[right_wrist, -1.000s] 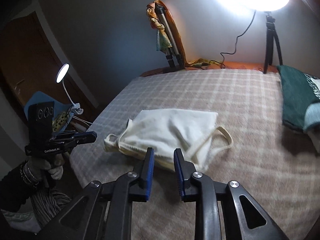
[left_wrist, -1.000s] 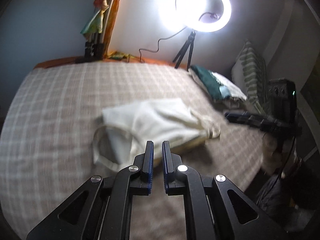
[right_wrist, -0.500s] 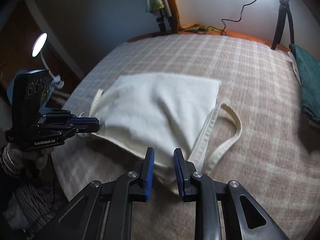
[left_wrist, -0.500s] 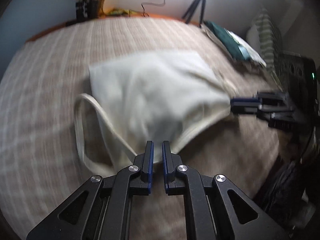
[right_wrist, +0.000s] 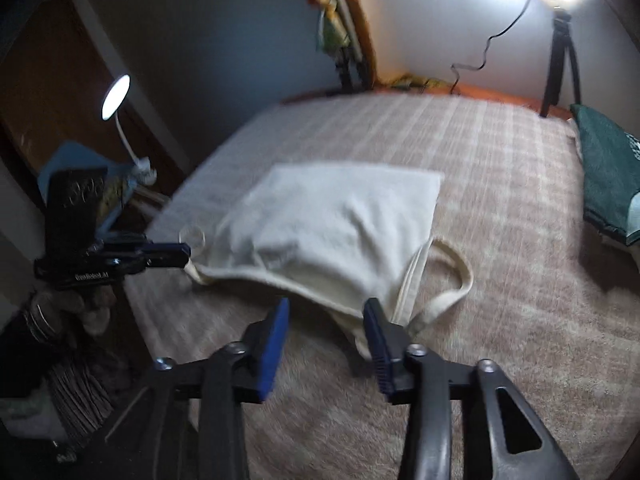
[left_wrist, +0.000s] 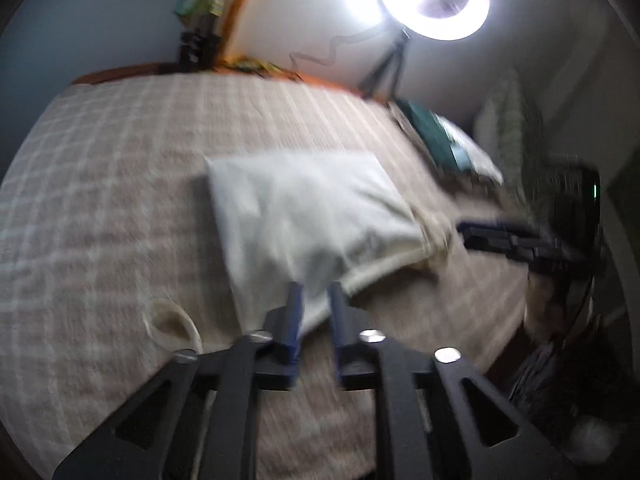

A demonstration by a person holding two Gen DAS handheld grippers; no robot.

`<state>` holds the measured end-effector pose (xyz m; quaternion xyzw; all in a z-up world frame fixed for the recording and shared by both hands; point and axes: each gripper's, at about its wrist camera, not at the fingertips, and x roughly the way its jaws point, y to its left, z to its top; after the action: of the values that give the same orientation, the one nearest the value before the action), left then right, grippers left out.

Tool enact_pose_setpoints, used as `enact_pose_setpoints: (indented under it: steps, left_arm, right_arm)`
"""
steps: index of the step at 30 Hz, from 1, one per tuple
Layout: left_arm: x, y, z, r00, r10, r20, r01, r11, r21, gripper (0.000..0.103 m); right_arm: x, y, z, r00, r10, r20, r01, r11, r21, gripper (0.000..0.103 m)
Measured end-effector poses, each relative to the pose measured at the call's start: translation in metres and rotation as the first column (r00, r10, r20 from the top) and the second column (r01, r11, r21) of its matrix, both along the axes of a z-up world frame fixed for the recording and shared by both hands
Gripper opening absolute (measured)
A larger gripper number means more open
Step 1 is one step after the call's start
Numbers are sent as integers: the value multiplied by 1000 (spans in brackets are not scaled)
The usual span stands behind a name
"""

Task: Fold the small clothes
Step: 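Open both tools and move them to the folded camisole edge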

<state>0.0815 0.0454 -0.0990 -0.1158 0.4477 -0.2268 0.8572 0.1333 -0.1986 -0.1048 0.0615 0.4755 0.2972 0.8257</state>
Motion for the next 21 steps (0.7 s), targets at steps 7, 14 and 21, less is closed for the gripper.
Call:
enact_pose_setpoints:
  steps: [7,14,21]
  left_arm:
    - [55,41,-10,983,136,-123,-165,950,-266,44]
    - [86,36,-32,966,176,-191,-218,949,-227,44]
    - [96,38,-35,965,191,-177,-225,954,-197,44]
  right_arm:
    - [38,-21,-30,979,-130,-159,152,979,139,46]
    - [46,-10,-48,963,-155,-220,168,985,44,47]
    - [23,-15,-21,969,-227,-94,222,973,-55,45]
